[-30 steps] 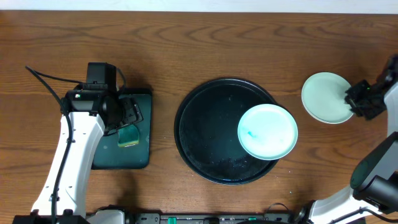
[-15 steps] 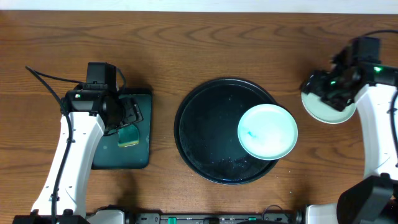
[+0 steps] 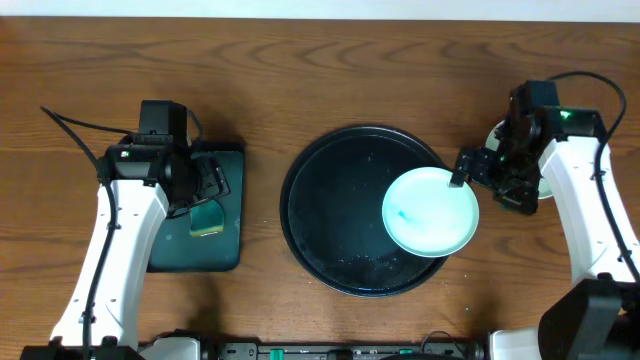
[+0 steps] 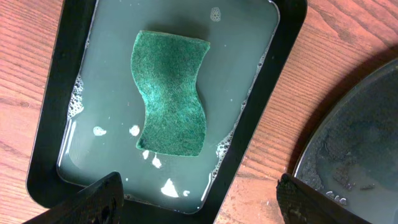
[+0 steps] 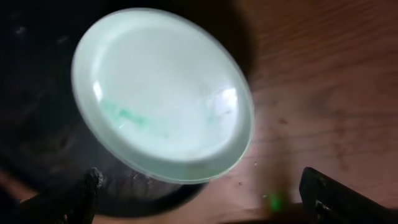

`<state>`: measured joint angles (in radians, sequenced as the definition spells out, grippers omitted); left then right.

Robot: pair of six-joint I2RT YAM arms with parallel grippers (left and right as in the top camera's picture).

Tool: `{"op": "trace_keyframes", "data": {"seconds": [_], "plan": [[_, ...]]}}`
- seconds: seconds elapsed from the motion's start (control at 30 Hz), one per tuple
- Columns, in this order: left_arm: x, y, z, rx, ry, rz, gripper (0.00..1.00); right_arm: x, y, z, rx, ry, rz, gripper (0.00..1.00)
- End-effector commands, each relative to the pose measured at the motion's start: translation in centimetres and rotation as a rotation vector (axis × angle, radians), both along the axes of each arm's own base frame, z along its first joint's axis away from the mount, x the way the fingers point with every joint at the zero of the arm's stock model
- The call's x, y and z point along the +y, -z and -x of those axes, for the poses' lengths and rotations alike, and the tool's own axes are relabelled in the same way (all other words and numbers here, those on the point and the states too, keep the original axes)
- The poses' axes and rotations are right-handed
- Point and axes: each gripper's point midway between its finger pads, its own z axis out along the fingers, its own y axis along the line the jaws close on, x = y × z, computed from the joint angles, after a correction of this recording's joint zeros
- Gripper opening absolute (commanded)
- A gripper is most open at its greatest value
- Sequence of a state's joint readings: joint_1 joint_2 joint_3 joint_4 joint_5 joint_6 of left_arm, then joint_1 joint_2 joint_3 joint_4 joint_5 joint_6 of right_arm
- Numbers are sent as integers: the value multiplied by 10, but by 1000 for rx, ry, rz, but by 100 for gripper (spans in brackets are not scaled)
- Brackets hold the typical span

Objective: Clean dirty plates on tray and stack at the side
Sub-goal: 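Move the right gripper to the remaining green plate's rim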

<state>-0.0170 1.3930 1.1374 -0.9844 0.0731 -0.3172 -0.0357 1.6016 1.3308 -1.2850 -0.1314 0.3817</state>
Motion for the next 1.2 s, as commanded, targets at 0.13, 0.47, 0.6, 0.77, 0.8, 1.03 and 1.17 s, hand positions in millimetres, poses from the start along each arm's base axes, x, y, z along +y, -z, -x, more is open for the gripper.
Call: {"op": "trace_keyframes", "data": {"seconds": [0.13,0.47,0.6,0.77,0.8,1.03,1.17], "plan": [[0,-1,1,-3,-1,-1,80,-10,30,-1,-3,71,63,99],[0,-1,1,-5,-1,-1,80,-7,65,-10,-73,73,43,79],[0,-1,1,-5,-1,-1,80,-7,77,-13,-103,74,42,79],[0,-1,1,-5,-1,-1,80,-5,94,-12,-128,73,30,79],[0,-1,1,-5,-1,-1,80,-4,96,-13,-135,72,24,78],[0,-1,-1,-12,-1,-1,80,6,101,-19,-175,66,-30,44],[0,-1,-1,-13,-1,-1,80,6,101,-18,-172,66,-30,26]]}}
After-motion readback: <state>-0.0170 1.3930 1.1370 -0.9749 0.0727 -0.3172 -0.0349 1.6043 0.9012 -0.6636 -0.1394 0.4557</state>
